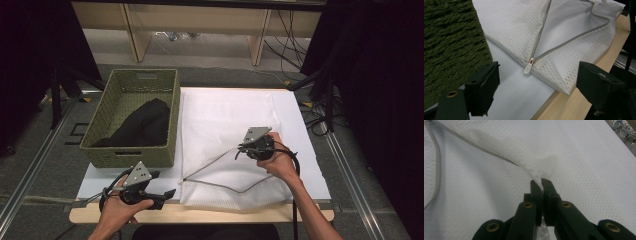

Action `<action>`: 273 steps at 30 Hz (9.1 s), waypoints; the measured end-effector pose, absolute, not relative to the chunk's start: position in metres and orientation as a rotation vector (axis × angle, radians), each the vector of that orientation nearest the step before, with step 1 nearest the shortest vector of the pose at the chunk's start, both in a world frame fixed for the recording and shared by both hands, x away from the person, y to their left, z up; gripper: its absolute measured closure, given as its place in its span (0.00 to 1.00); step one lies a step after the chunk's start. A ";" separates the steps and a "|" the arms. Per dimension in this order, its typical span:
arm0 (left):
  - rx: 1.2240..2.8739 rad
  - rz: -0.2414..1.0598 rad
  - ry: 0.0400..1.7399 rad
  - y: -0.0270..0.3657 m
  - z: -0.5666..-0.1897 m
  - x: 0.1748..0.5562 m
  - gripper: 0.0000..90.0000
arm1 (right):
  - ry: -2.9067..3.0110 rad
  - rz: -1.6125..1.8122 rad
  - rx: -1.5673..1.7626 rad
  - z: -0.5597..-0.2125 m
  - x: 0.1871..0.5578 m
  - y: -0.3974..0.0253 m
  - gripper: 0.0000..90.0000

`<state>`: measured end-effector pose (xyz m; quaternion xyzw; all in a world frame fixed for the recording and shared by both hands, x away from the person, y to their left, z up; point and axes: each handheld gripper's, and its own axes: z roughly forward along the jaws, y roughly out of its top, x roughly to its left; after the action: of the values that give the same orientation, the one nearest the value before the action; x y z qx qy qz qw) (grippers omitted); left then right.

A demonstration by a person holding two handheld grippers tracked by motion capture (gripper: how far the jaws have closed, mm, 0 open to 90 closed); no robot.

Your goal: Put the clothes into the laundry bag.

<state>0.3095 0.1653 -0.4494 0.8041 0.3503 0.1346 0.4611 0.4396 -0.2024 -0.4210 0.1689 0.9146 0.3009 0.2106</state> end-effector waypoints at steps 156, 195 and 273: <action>2.118 0.443 1.193 0.254 -0.341 0.512 0.70 | 2.523 0.862 0.454 -0.395 0.446 -0.205 0.99; 2.265 0.187 0.639 0.160 -0.317 0.317 0.69 | 2.497 0.894 0.487 -0.388 0.448 -0.208 0.99; 2.362 0.056 0.793 0.023 -0.410 0.398 0.20 | 2.500 0.895 0.478 -0.384 0.444 -0.203 1.00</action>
<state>0.3980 0.0231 -0.4102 0.8983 0.3017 0.0211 0.3188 0.4436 -0.2030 -0.3836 0.1728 0.9040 0.3236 0.2197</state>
